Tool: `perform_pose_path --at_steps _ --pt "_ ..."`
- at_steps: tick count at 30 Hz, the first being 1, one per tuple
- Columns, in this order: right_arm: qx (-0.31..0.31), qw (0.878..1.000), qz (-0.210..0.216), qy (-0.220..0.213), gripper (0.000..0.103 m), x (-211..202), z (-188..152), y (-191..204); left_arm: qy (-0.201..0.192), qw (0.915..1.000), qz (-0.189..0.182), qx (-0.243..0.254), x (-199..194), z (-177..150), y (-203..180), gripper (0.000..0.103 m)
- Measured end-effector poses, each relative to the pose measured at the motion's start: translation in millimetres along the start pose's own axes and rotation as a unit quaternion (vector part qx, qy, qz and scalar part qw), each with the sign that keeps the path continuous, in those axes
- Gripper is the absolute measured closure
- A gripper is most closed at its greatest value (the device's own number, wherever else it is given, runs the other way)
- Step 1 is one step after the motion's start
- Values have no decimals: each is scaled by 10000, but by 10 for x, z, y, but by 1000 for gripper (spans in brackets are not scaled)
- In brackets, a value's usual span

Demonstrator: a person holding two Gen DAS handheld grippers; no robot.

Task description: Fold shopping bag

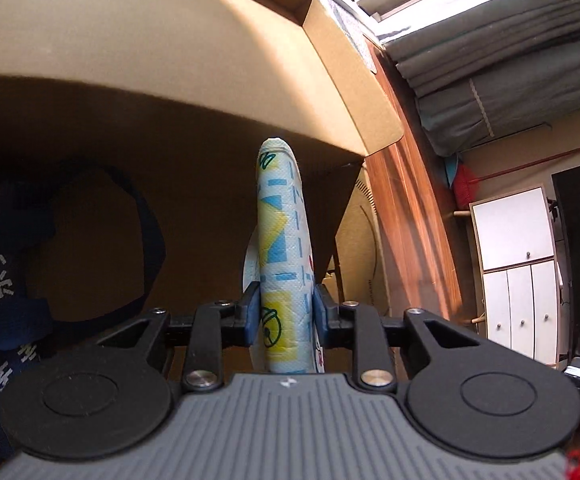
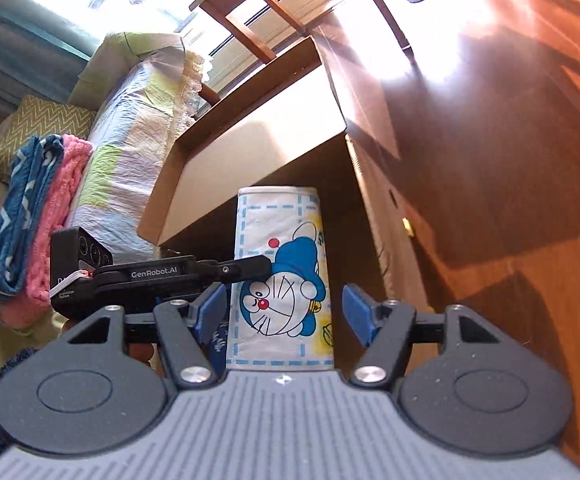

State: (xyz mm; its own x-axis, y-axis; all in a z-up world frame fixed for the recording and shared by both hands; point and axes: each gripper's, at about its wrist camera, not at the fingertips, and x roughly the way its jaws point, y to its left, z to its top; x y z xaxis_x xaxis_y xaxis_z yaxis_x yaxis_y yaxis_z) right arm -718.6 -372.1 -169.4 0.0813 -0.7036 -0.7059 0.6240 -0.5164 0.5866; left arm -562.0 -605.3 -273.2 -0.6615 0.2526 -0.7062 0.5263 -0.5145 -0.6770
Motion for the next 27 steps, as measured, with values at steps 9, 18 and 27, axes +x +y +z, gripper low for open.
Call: perform_pose_path --at_steps 9,18,27 --pt "100 9995 -288 76 41 56 15 -113 67 9997 20 -236 404 21 143 72" --pt "-196 9992 -251 245 41 93 -11 -21 410 9967 638 282 525 -15 24 43" --pt "-215 9991 -116 333 41 109 -39 -1 523 9845 1460 820 57 12 -156 62"
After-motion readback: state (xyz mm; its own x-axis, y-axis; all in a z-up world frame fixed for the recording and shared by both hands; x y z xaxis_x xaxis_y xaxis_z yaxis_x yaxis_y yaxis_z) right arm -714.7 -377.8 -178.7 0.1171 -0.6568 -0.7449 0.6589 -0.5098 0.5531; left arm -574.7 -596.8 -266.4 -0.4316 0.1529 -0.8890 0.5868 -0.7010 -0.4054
